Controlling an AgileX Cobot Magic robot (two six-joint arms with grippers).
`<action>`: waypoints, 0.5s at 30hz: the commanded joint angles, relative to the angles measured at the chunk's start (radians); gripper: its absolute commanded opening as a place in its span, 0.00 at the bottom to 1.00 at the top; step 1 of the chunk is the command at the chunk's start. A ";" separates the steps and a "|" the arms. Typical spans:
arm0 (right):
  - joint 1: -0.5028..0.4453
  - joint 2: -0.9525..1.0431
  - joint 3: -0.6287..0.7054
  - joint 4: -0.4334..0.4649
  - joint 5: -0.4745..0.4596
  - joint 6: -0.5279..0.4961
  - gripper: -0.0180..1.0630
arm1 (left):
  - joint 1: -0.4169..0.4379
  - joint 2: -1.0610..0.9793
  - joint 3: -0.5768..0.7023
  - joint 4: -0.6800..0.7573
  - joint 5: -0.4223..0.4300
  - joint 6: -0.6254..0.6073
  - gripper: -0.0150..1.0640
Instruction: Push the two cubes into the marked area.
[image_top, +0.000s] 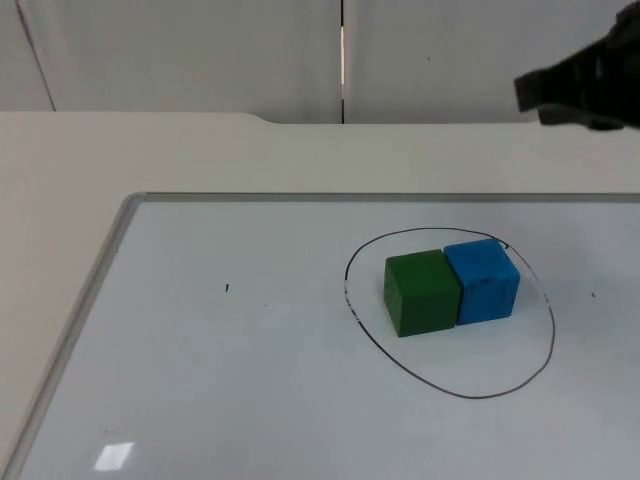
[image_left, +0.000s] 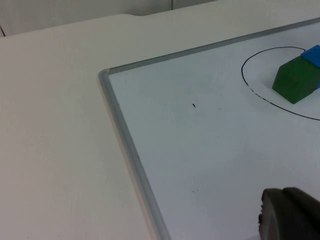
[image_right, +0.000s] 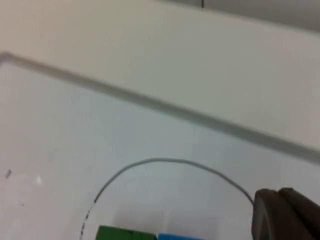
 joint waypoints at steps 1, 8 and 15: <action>0.005 -0.118 0.003 -0.006 0.053 -0.031 0.02 | 0.002 -0.003 0.006 0.000 -0.001 -0.006 0.01; 0.005 -0.286 0.003 -0.006 0.148 -0.059 0.02 | 0.002 -0.003 0.006 0.000 -0.001 -0.006 0.01; 0.005 -0.412 0.003 -0.006 0.251 -0.089 0.02 | 0.002 -0.003 0.006 0.000 -0.001 -0.006 0.01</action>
